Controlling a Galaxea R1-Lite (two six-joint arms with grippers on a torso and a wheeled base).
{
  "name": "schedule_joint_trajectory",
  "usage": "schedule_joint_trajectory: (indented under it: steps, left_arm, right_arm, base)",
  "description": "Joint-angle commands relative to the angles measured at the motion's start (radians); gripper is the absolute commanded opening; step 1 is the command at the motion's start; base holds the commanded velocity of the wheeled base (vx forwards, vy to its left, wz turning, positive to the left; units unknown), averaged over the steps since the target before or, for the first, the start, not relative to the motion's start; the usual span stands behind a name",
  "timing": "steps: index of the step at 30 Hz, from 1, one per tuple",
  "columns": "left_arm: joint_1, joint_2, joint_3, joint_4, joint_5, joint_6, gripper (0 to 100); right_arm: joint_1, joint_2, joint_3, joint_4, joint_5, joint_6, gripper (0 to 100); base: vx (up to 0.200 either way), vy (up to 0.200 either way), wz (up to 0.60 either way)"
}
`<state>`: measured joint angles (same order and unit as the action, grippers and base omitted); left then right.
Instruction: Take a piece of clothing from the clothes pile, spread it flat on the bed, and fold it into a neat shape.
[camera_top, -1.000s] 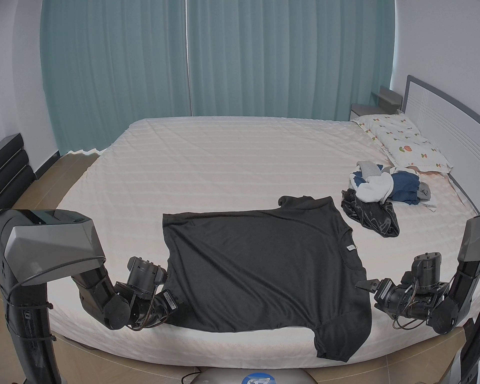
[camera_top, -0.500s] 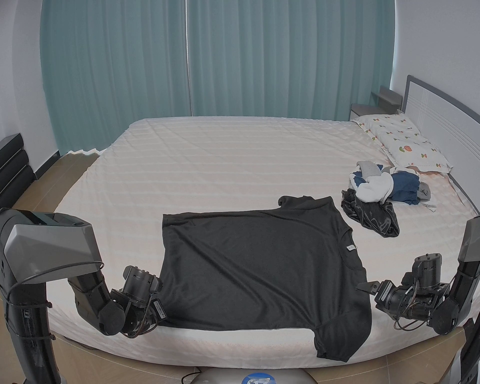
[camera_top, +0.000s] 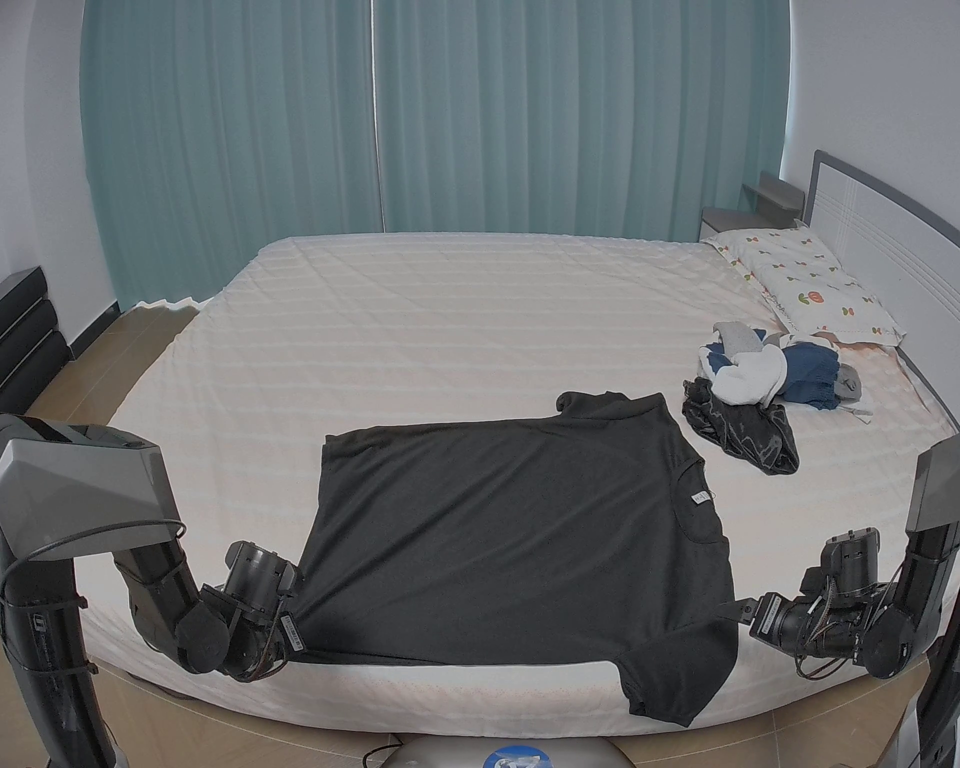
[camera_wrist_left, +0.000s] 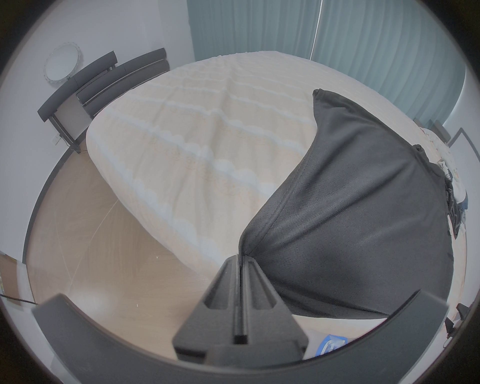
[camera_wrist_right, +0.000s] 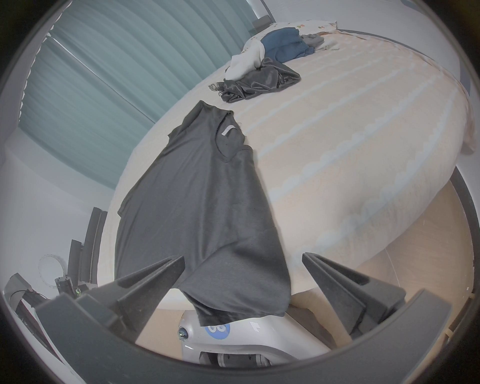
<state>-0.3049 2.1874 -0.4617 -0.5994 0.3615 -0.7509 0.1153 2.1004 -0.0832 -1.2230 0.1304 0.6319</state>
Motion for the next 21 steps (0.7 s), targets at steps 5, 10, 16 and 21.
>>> schedule_joint_trajectory:
  steps: [5, 10, 16, 21]
  left_arm:
    - [0.013, -0.008, 0.002, 0.006, -0.003, 0.004, 0]
    - [0.013, -0.005, 0.002, 0.004, -0.007, 0.004, 0]
    - [0.013, -0.003, 0.002, -0.002, -0.009, 0.004, 0]
    - [0.02, -0.005, -0.005, -0.005, -0.033, 0.001, 0]
  right_arm:
    - [-0.011, 0.207, 0.002, -0.184, 0.001, -0.011, 100]
    - [-0.011, 0.311, -0.004, -0.348, 0.001, -0.011, 100]
    - [-0.006, 0.323, -0.035, -0.339, 0.001, -0.011, 0]
    - [-0.009, 0.345, -0.064, -0.339, 0.001, -0.011, 0]
  base:
    - [0.0, 0.0, 0.0]
    - [0.0, 0.0, 0.0]
    - [0.0, 0.0, 0.0]
    - [0.0, 0.0, 0.0]
